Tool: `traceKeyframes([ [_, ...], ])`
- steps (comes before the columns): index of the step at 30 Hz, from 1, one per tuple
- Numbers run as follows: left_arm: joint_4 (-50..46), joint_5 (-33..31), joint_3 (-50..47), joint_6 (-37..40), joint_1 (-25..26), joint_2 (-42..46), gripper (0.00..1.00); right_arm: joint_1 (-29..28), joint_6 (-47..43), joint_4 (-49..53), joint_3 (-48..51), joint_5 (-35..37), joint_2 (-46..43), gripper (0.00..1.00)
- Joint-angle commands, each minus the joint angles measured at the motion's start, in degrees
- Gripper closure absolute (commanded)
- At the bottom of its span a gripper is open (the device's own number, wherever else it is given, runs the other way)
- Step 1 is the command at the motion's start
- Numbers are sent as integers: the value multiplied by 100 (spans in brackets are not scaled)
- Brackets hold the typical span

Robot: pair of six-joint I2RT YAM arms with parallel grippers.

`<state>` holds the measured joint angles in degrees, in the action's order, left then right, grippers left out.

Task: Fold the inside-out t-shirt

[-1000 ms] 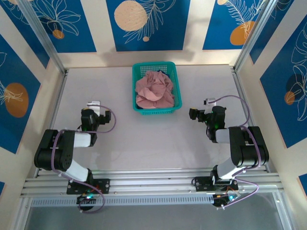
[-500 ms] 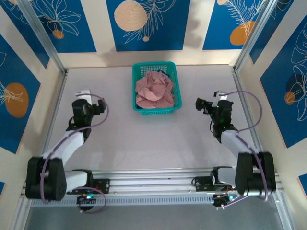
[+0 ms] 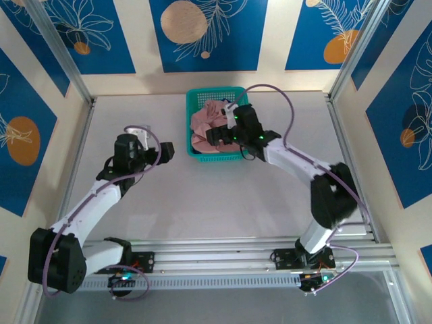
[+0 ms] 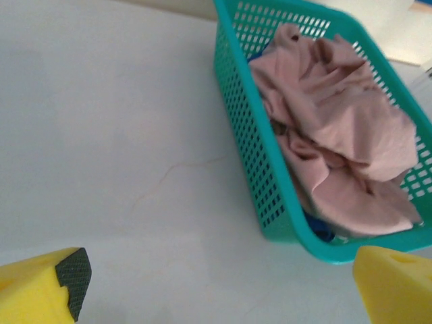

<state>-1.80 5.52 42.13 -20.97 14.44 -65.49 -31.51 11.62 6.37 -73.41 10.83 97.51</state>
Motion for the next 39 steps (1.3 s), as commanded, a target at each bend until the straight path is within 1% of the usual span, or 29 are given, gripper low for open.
traceKeyframes([
  [1,-473,-87,156,-75,41,41,0,46,-202,766,-553,-60,672,1],
  [4,-596,-178,82,-40,49,81,0,73,-248,813,-1132,-243,1288,3],
  [6,-621,-216,30,-43,48,96,0,139,-223,802,-1521,-322,1727,8],
  [8,-634,-227,-6,-65,51,93,0,231,-204,973,-2009,-467,2147,25],
  [10,-678,-238,-24,-91,58,103,0,310,-179,1075,-2438,-617,2384,50],
  [11,-698,-234,-29,-100,61,112,0,333,-188,1090,-2543,-675,2374,58],
  [13,-751,-251,-37,-94,64,163,0,347,-256,1078,-2685,-770,2132,70],
  [14,-765,-273,-60,-100,62,199,0,355,-304,1081,-2732,-782,1976,79],
  [15,-762,-309,-89,-100,67,239,0,356,-347,1106,-2793,-784,1761,91],
  [16,-766,-360,-114,-109,70,268,0,372,-367,1141,-2842,-813,1513,99],
  [19,-805,-459,-145,-118,67,373,0,464,-323,1262,-2886,-1204,615,100],
  [21,-838,-490,-167,-135,65,469,0,495,-340,1400,-2868,-1316,-49,100],
  [25,-836,-490,-207,-259,68,765,0,513,-432,1720,-2725,-1149,-1383,100],
  [28,-754,-469,-192,-379,73,947,0,548,-465,2121,-2788,-944,-2086,100],
  [31,-667,-262,-116,-402,68,961,0,558,-501,2499,-2958,-684,-2534,100],
  [34,-664,-37,49,-373,122,770,0,572,-617,2979,-3267,-336,-2798,100],
  [37,-746,2,296,-269,261,337,0,606,-746,3338,-3499,72,-3017,100],
  [39,-846,-40,564,-233,377,-98,0,658,-770,3442,-3429,349,-3149,100],
])
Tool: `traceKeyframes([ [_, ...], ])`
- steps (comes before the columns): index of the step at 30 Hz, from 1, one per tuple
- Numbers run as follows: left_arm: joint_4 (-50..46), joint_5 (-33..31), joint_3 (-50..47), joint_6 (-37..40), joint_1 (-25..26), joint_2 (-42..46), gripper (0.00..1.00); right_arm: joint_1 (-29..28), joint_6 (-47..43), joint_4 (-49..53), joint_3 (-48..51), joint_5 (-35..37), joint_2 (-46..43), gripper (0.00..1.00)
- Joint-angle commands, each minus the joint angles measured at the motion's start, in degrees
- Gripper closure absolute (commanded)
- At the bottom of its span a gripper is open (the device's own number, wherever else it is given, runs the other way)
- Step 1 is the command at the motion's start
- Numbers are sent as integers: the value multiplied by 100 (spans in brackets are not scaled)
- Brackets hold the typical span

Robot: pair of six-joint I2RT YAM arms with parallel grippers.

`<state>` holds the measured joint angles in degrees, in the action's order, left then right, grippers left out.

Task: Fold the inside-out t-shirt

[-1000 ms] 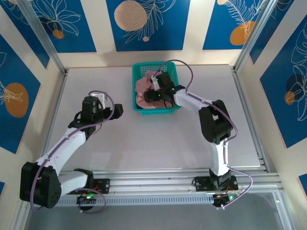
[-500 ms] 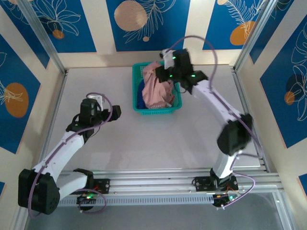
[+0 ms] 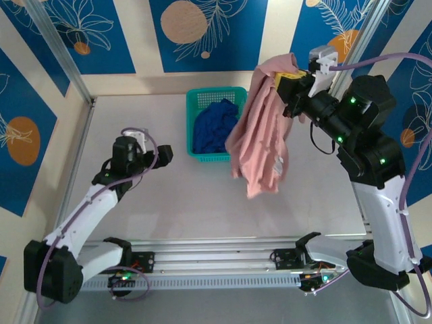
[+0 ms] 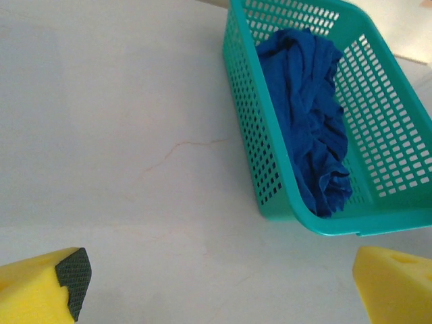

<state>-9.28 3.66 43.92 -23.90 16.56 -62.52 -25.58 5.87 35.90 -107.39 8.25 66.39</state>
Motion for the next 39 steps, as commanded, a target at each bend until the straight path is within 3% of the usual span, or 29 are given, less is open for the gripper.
traceKeyframes([
  [1,-158,108,574,98,235,-680,0,100,-189,525,108,752,-94,100],
  [5,-409,-205,1372,307,532,-1840,5,446,-46,661,938,1116,-246,100],
  [12,-1123,-1072,3285,868,709,-3996,22,1620,335,258,2671,986,-363,100],
  [17,-1892,-2030,4608,1310,640,-5209,41,1981,406,95,2837,752,50,100],
  [25,-2080,-2561,4963,1871,67,-5436,55,1943,730,-42,1949,-212,507,100],
  [39,-2267,-2595,4376,1740,-1672,-5110,63,1196,1031,-373,1328,-1146,1935,100],
])
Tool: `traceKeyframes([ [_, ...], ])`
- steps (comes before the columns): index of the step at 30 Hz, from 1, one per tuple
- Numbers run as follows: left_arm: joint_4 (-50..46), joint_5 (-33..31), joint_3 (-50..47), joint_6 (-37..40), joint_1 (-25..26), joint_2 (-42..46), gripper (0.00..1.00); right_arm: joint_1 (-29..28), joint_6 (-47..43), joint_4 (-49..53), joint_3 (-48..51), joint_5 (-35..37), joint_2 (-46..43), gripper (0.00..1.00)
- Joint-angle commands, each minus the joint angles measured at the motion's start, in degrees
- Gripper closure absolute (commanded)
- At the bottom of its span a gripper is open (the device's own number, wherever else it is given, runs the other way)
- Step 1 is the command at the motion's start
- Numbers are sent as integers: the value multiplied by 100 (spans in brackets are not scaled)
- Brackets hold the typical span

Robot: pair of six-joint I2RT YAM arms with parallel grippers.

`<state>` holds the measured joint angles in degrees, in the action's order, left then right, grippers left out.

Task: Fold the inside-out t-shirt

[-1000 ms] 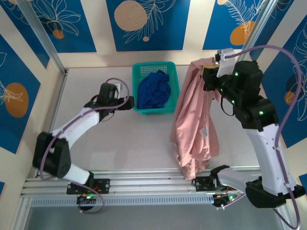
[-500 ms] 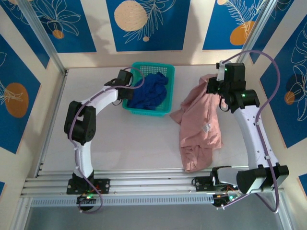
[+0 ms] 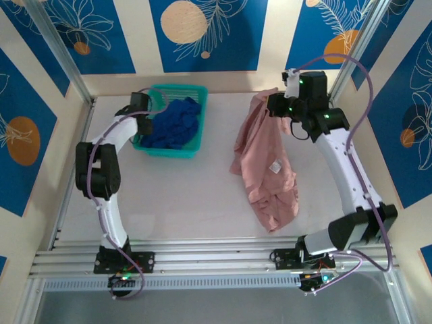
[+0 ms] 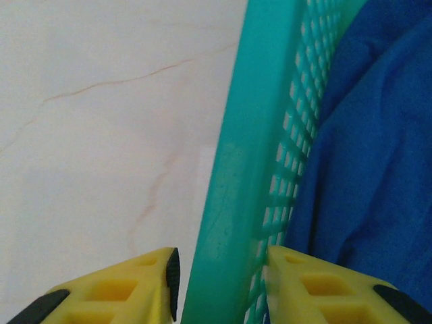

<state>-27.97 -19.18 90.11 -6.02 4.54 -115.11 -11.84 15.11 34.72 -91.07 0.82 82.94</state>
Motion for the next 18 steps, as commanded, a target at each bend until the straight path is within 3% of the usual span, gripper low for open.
traceKeyframes([
  [1,-405,-385,-248,17,-585,170,62,-235,98,-242,-321,-424,406,100],
  [6,-623,-769,146,99,-1159,242,41,-398,154,-465,-272,-604,1127,98],
  [8,-683,-884,234,39,-1159,482,34,-453,187,-474,-430,-801,1497,97],
  [10,-584,-579,94,-94,-1014,944,31,-534,172,-483,-659,-948,1832,97],
  [14,279,747,-724,-231,-132,1927,25,-540,133,-387,-1011,-950,2279,96],
  [18,685,1632,-894,-391,938,1824,24,-483,142,-457,-897,-918,2359,96],
])
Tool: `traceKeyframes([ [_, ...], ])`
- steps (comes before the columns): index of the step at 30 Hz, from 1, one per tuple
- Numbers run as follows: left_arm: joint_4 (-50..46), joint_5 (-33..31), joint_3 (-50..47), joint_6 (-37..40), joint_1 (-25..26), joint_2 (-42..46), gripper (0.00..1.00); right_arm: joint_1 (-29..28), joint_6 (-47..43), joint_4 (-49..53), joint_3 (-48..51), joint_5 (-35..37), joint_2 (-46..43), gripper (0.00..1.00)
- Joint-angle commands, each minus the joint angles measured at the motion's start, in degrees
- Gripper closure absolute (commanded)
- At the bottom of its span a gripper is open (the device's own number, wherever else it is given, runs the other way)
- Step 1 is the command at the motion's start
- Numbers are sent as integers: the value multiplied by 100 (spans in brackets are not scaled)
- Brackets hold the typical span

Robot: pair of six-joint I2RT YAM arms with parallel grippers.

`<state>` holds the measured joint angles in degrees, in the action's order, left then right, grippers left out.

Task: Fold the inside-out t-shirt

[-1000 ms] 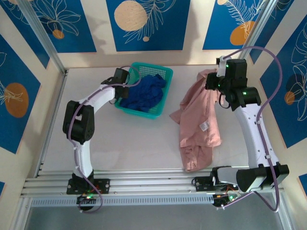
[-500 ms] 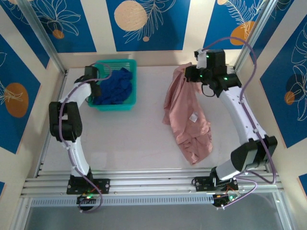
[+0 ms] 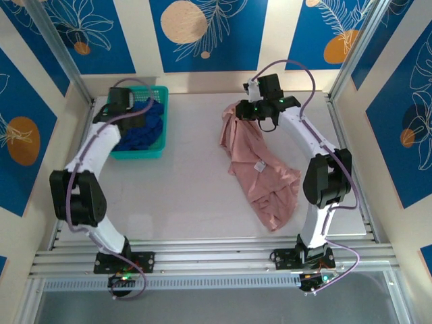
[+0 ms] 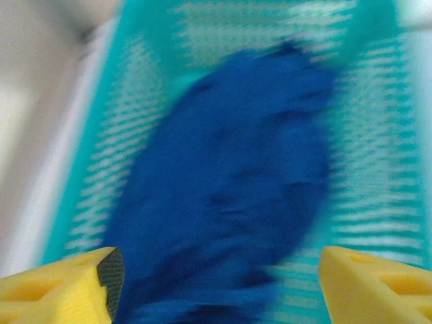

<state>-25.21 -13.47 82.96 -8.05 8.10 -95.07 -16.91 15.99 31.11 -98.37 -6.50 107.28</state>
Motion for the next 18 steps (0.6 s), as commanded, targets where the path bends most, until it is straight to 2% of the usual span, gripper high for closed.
traceKeyframes([
  [1,465,1242,-125,-257,769,-330,25,57,65,-105,-125,-152,-85,95],
  [4,450,1592,280,-391,1246,-942,26,216,131,-171,26,-85,-182,95],
  [6,327,1520,668,-473,1378,-1429,26,316,189,-249,158,-95,-279,95],
  [12,-622,639,2127,-426,1220,-2843,28,287,137,-224,315,-92,-373,95],
  [18,-821,189,2575,-334,756,-3229,27,275,99,-261,457,-117,-419,95],
])
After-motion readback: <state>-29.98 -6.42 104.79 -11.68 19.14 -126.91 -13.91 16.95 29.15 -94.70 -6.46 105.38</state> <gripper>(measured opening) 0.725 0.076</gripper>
